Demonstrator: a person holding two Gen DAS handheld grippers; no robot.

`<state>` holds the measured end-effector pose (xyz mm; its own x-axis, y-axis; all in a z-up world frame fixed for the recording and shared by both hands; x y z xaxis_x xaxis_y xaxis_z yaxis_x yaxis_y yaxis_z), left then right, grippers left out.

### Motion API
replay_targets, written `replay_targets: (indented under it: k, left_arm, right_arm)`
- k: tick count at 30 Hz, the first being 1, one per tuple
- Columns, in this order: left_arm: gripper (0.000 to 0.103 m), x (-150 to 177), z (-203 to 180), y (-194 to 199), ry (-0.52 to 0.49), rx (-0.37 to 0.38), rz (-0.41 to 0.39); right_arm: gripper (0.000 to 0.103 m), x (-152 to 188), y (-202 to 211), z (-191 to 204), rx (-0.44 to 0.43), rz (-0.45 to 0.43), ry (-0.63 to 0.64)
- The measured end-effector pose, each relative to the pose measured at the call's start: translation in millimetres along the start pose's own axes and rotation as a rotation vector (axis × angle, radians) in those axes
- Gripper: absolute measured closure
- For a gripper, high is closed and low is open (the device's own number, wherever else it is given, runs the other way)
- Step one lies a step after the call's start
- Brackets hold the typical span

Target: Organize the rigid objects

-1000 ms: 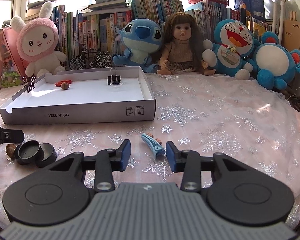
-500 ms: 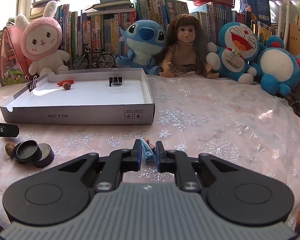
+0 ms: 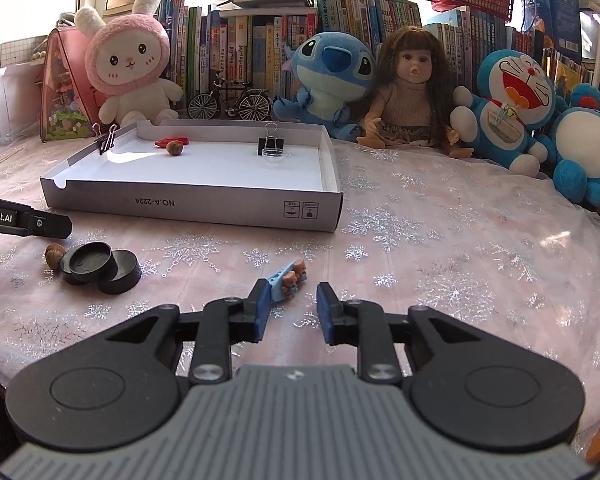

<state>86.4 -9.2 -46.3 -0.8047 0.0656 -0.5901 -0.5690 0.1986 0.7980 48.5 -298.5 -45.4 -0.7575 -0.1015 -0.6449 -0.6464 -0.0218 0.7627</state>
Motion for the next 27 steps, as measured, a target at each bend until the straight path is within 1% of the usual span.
replay_targets:
  k: [1,3,5,7,9,12,16,19,21,27]
  left_arm:
    - [0.067,1,0,0,0.000,-0.002,0.000]
    - [0.067,1,1,0,0.000,-0.006,0.001]
    - [0.067,1,1,-1,0.001,-0.008,0.002]
    - [0.067,1,1,-1,0.002,-0.010,0.002]
    - [0.067,0,1,-1,0.003,-0.010,0.002]
    - [0.067,0,1,-1,0.001,-0.009,0.002]
    - [0.067,1,1,-1,0.002,-0.009,0.002]
    - [0.067,0,1,-1,0.001,-0.007,0.002]
    - [0.067,0,0,-2,0.000,-0.005,0.001]
    - [0.067,-1,-1,-3,0.007,-0.017,-0.010]
  right_arm:
    - [0.057,1,-1,-4,0.020,0.004,-0.001]
    - [0.049,1,-3,-11,0.062,0.005,-0.004]
    - [0.047,0,-5,-20,0.111,0.011,-0.016]
    - [0.047,-2,-7,-32,0.156,0.020,-0.059]
    - [0.047,-3,-7,-41,0.172,0.027,-0.106]
    - [0.047,-3,-3,-45,0.134,0.016,-0.158]
    - [0.046,-2,7,-30,0.057,-0.020,-0.169]
    - [0.038,-2,7,-14,0.014,-0.028,-0.167]
    - [0.033,-3,4,-7,0.014,-0.032,-0.163]
    - [0.031,-8,-5,0,0.074,-0.052,-0.222]
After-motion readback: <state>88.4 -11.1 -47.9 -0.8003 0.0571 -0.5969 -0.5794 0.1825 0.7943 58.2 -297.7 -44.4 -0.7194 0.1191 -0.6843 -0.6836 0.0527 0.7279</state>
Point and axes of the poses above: each gripper's, at about its wrist camera, not at the fingertips, and y roughly against the way its jaws point, z to its left, x to its underside, the point moved 7 cm from there along -y, roughly the way its jaws point, and after that the axes turned 15 degrees about z, right-handed, at the moved point
